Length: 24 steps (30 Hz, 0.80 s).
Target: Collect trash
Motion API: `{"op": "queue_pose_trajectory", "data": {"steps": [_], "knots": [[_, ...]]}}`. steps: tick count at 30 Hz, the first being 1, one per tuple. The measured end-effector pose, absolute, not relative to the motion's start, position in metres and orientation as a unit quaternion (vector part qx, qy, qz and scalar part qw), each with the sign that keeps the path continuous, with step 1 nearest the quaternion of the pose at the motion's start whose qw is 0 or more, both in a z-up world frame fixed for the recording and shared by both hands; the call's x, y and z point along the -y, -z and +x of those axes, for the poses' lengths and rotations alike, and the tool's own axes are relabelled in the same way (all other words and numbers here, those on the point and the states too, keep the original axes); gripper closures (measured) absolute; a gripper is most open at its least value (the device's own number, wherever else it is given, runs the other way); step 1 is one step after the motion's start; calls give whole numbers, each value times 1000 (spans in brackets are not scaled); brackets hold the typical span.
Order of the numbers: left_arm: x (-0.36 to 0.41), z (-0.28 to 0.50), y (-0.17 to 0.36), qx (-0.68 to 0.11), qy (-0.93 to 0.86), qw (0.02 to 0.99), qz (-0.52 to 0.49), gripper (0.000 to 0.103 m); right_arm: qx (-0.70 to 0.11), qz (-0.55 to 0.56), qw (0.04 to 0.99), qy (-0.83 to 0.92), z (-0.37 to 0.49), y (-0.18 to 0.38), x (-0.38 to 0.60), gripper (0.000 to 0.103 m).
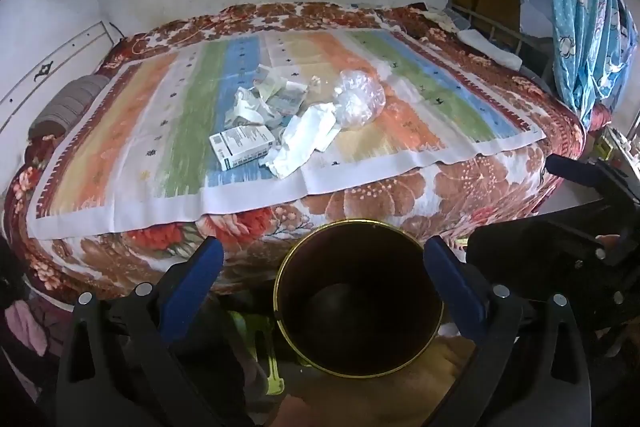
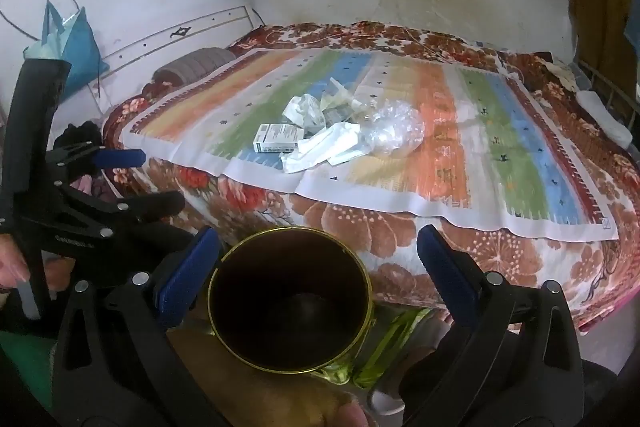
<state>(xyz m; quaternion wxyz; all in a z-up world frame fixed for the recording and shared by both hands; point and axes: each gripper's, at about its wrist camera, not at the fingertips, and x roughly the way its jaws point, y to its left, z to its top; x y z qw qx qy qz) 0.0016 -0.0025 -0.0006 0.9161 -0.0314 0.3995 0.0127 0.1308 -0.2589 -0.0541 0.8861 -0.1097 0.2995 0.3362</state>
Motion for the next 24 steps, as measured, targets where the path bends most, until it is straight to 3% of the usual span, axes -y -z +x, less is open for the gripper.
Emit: {"op": "queue_pose_trajectory", "data": {"steps": [9, 24], "knots": [[16, -3, -2, -369, -14, 929, -10, 6, -301, -106, 885, -339, 134, 52, 260, 9], [5, 1, -1, -390, -6, 919, -48, 6, -315, -103, 880, -340, 130, 53, 254, 9]]}}
